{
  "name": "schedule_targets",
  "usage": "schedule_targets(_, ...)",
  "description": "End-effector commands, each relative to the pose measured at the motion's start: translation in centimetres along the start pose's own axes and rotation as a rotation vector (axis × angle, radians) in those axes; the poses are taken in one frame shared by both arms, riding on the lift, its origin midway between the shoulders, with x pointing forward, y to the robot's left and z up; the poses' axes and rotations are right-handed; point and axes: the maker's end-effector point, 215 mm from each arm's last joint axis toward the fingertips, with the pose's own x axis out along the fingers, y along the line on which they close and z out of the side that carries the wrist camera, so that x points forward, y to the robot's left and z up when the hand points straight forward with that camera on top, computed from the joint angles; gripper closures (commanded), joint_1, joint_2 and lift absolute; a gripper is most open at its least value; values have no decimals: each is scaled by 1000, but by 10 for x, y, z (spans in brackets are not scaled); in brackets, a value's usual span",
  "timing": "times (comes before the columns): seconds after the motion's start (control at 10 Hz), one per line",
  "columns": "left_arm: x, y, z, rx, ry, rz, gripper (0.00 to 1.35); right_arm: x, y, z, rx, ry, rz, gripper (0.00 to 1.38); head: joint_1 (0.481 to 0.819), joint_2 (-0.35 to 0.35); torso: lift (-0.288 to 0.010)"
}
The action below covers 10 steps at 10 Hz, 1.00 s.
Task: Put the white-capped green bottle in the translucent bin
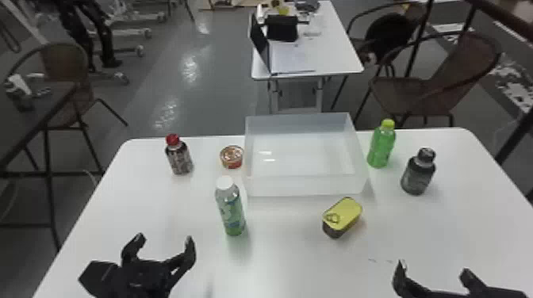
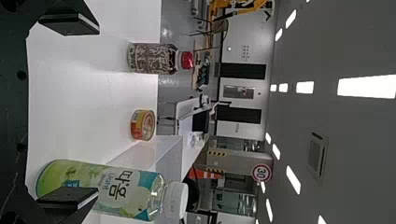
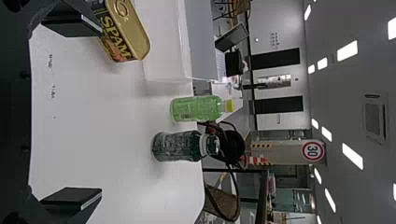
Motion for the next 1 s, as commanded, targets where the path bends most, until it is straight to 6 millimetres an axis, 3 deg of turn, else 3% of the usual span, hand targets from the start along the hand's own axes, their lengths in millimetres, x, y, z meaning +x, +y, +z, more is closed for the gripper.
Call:
schedule_targets(0.0,0,3,0,5,-2,5,90,1,3,1,7,-4,1,88,695,106,-56)
schedule_targets(0.3,-19,7,-9,6,5,23,94,-12,6,-8,29,14,-5,91,695,119,-56)
schedule_targets(0.5,-18,-2,-18,8,32,0,91,-14,9,-9,33,13,-7,91,695,132,-56)
schedule_targets(0.7,-3,-21,-29,-6,62,-52,90,-9,9,-5,46,5,-9,93,695,123,-56)
schedule_targets(0.9,20,-52,-45,14,123,-182,91,-5,7,0,59,-10,-13,96,695,84,-56)
